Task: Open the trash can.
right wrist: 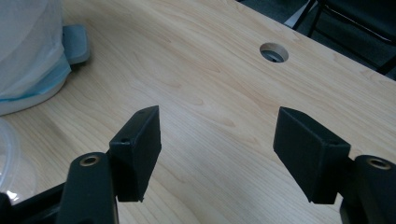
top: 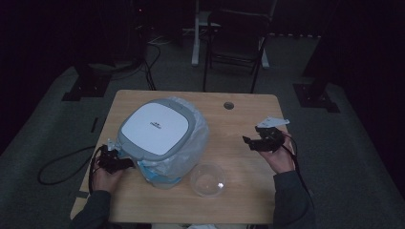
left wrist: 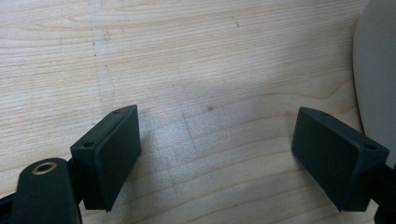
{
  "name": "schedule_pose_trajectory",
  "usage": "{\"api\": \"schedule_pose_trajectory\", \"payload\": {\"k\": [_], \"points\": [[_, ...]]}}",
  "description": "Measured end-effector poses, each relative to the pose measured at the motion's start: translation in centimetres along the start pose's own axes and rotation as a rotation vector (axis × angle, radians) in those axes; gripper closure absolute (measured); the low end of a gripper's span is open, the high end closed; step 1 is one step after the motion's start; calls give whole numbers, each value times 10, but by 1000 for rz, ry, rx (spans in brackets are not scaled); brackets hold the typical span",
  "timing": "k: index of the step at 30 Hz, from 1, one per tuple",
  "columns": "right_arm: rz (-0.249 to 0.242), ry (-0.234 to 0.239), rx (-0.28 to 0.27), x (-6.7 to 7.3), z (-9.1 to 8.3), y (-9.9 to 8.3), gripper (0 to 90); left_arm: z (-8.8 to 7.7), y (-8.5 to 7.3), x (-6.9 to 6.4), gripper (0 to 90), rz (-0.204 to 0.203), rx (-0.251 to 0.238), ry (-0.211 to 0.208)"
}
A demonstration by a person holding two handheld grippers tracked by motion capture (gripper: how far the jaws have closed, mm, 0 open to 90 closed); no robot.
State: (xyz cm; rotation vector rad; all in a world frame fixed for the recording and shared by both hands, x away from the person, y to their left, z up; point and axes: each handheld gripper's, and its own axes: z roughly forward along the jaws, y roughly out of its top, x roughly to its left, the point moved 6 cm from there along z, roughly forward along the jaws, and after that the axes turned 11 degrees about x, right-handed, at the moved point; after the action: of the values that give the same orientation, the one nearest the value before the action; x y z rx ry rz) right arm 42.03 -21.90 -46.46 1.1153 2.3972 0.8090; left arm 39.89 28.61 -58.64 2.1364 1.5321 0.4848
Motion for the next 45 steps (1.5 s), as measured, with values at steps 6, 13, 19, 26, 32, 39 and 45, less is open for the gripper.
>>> {"api": "schedule_pose_trajectory", "payload": {"k": [6,13,19,26,32,39,45], "points": [[-13,-2,-11,3,-4,8,313,0,0,0,167,-2,0,0],[-21,-6,-28,6,-7,17,311,0,0,0,167,-2,-1,1],[-25,-8,-36,7,-8,23,312,0,0,0,167,-1,0,1],[-46,-10,-37,12,-10,30,311,0,0,0,167,0,1,2],[-51,-6,-46,14,-12,36,311,0,0,0,167,-3,-1,2],[-61,0,-58,18,-12,44,313,0,0,0,167,-3,-1,2],[-72,-2,-60,21,-12,49,319,0,0,0,167,-2,0,2]]}}
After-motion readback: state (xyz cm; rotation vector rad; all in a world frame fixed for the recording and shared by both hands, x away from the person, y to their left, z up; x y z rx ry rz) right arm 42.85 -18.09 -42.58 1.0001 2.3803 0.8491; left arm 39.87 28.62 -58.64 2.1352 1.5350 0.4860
